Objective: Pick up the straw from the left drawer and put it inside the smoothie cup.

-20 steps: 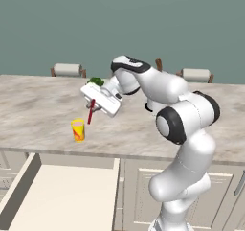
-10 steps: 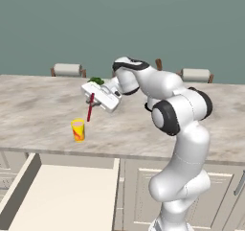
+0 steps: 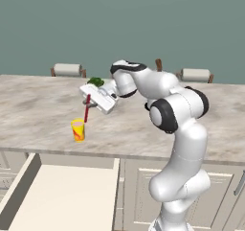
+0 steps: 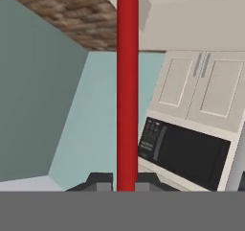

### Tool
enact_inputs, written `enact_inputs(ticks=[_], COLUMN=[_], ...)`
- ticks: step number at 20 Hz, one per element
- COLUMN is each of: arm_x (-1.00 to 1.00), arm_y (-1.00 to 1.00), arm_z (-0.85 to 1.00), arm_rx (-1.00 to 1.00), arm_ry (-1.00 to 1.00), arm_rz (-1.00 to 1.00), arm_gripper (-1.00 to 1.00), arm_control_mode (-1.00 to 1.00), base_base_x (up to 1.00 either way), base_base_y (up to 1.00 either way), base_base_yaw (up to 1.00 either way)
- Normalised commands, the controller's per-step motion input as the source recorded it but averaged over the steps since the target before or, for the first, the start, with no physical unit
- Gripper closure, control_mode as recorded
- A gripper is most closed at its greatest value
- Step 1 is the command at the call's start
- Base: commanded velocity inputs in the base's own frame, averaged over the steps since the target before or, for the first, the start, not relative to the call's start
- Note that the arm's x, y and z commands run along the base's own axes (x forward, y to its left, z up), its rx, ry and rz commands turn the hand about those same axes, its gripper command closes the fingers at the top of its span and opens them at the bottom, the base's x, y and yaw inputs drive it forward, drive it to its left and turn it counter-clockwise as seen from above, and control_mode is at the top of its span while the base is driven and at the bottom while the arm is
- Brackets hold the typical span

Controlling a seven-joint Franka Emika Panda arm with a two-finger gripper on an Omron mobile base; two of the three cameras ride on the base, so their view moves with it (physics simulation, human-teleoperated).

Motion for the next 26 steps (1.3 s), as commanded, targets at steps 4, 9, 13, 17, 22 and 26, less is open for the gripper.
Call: enact_inputs(ticks=[4,9,13,17,22,26], arm_x=[0.26,0.28,0.34,0.32,0.23,0.00], arm_y=[0.12,0.12,0.20,0.29,0.22,0.00], arm_z=[-0.21,-0.21,-0.14,-0.03,-0.11,-0.23], arm_rx=[0.00,0.00,0.00,0.00,0.00,0.00], arm_ry=[0.00,0.00,0.01,0.05,0.09,0.14], arm_rz=[-0.05,-0.06,-0.06,-0.07,-0.07,-0.04], arm_gripper=[1.00,1.00,1.00,1.00,1.00,1.00], arm_control_mode=[-1.00,-1.00,-1.00,-1.00,-1.00,-1.00], base_base_x=[0.00,0.00,0.00,0.00,0.00,0.00], base_base_y=[0.00,0.00,0.00,0.00,0.00,0.00], base_base_yaw=[0.00,0.00,0.00,0.00,0.00,0.00])
